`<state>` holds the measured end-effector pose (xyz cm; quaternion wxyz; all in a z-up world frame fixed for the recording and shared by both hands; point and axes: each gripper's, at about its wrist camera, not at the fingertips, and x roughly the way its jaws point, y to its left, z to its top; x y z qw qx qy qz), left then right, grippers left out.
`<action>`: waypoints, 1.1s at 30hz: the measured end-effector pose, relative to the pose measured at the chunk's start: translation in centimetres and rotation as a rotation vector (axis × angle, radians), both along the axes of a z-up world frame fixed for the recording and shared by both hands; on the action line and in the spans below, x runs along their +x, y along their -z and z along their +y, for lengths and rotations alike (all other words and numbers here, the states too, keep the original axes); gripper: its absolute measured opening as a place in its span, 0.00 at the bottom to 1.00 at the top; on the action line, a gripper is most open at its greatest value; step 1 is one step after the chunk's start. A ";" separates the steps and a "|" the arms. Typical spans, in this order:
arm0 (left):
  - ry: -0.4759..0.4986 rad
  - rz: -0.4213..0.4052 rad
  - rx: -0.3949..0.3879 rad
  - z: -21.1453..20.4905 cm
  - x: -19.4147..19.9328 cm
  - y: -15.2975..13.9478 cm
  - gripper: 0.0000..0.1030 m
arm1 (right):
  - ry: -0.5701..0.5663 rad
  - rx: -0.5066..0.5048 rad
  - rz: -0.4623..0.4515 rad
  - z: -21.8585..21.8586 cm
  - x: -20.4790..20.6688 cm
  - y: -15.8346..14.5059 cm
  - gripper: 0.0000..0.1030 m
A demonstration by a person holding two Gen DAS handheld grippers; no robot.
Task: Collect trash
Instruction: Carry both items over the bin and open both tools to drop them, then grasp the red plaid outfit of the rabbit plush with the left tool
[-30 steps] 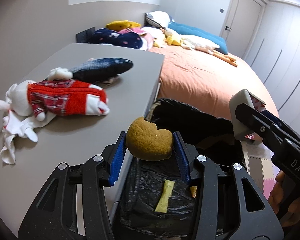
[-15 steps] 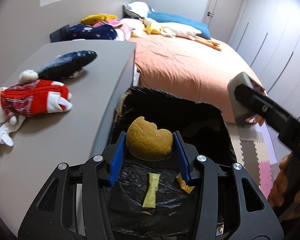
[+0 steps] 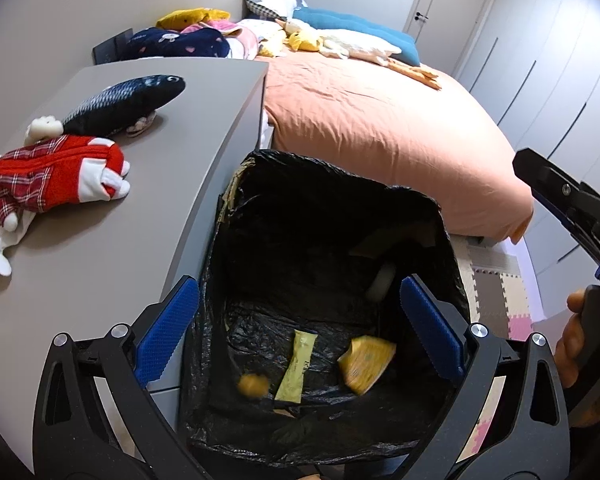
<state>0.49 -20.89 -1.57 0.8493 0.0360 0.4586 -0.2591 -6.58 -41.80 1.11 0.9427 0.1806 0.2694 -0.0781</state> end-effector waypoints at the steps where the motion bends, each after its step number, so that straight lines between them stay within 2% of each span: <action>1: -0.004 0.000 0.001 0.1 0.1 0.0 0.94 | -0.005 0.000 0.001 0.0 0.0 0.0 0.87; 15: -0.065 0.005 -0.003 2.3 0.7 0.1 0.94 | -0.074 -0.021 0.022 2.4 1.6 0.3 0.87; 33: -0.295 -0.007 -0.027 8.7 4.5 -0.9 0.94 | -0.232 -0.022 0.017 7.6 6.5 0.6 0.87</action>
